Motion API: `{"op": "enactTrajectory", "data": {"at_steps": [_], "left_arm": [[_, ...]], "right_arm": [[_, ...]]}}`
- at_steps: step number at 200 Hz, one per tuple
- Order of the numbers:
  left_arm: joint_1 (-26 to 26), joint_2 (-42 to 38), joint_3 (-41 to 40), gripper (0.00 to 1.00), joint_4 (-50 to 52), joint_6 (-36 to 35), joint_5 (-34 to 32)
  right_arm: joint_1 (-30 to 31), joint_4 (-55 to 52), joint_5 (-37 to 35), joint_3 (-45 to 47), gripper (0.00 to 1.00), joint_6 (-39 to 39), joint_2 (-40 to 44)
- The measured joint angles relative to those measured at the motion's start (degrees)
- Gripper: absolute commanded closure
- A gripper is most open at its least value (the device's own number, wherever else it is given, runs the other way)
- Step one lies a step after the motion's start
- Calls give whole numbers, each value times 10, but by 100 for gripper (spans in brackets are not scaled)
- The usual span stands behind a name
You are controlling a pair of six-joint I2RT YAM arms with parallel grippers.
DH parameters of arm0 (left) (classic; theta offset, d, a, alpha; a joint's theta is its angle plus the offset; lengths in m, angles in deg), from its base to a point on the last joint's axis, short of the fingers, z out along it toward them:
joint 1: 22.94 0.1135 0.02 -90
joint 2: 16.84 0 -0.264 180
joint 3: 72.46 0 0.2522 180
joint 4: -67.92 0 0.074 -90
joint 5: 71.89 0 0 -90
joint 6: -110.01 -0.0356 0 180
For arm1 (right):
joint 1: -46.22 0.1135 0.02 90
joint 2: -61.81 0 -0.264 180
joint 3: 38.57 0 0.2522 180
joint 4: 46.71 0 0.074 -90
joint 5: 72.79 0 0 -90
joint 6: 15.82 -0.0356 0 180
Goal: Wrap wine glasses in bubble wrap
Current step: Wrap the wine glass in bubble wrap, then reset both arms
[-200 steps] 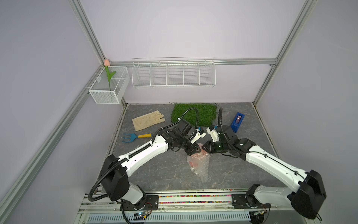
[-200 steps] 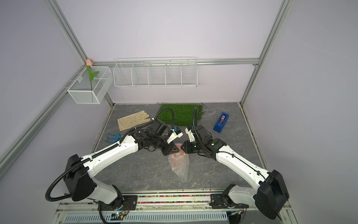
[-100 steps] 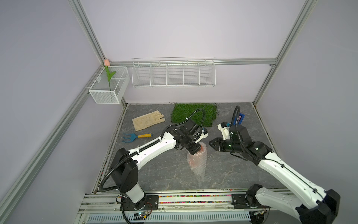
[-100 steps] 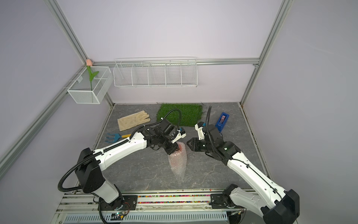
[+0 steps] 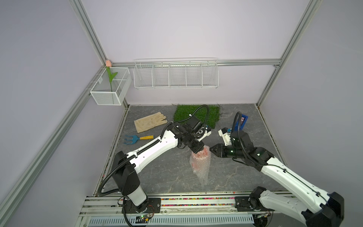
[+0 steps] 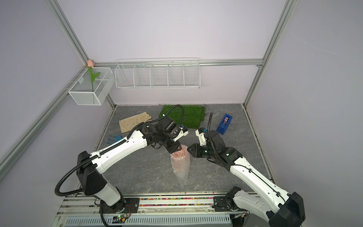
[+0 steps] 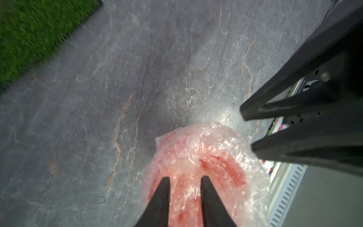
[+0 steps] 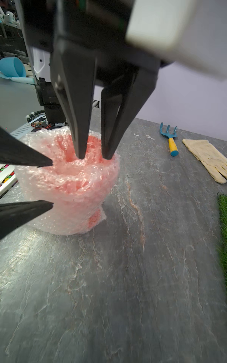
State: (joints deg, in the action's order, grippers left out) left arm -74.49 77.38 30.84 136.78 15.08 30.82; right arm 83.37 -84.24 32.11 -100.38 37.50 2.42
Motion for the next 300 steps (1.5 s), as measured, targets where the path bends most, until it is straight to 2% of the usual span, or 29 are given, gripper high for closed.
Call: {"op": "enactTrajectory", "data": {"at_steps": [43, 56, 73, 89, 100, 117, 141, 153, 180, 193, 221, 238, 250, 278, 300], "left_arm": [[1, -7, 39, 68, 7, 21, -37], [2, -17, 34, 65, -5, 35, -61], [17, -53, -3, 63, -51, 57, -97], [52, -108, -66, 53, -112, 83, -134], [91, -157, -126, 44, -172, 99, -172], [156, -237, -231, 36, -269, 126, -245], [236, -323, -371, 9, -402, 129, -330], [280, -350, -443, 2, -476, 121, -353], [387, -346, -563, 0, -592, 116, -402], [419, -326, -604, 0, -638, 106, -424], [446, -266, -675, 0, -756, 78, -443], [467, -225, -699, 1, -818, 74, -426], [476, -206, -704, 1, -851, 74, -408], [482, -169, -698, 0, -926, 77, -352], [482, -109, -699, 1, -1009, 79, -327]], "right_arm": [[4, 2, -9, -1, 65, 4, -15], [4, -7, -24, -5, 60, 12, -12], [0, -32, -54, -14, 50, 26, -3], [-11, -51, -90, -30, 42, 52, 10], [-28, -56, -120, -35, 36, 66, 23], [-68, -55, -166, -36, 25, 96, 41], [-136, -18, -223, -13, 0, 137, 53], [-173, 18, -249, 16, 11, 155, 51], [-246, 132, -288, 103, 11, 193, 15], [-271, 194, -303, 140, 11, 216, -23], [-314, 318, -326, 177, 11, 255, -123], [-333, 405, -331, 195, 11, 270, -180], [-341, 427, -331, 195, 11, 280, -210], [-343, 501, -322, 210, 11, 316, -215], [-345, 608, -312, 251, 11, 342, -219]]}}
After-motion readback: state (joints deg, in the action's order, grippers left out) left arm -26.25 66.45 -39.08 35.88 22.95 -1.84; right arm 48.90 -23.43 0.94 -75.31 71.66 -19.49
